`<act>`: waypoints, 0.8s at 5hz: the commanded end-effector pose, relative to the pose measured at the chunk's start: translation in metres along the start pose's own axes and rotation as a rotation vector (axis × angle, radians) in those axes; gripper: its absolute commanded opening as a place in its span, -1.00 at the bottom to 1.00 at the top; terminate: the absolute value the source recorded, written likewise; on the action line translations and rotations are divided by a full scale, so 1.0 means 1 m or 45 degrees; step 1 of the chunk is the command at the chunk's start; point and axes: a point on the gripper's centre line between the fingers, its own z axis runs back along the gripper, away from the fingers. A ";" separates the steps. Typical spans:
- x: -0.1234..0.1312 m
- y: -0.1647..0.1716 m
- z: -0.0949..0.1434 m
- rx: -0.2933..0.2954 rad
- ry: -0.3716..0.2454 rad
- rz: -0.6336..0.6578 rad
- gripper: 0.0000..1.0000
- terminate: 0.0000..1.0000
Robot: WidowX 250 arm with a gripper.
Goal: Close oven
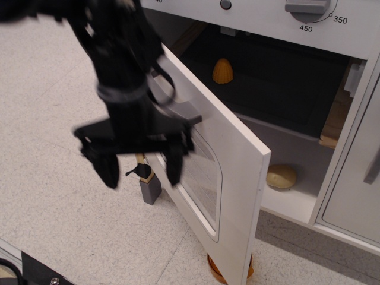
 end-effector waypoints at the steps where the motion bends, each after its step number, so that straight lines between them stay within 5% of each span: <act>1: 0.019 -0.029 -0.021 -0.049 -0.115 -0.043 1.00 -1.00; 4: 0.050 -0.096 -0.048 -0.150 -0.076 0.045 1.00 -1.00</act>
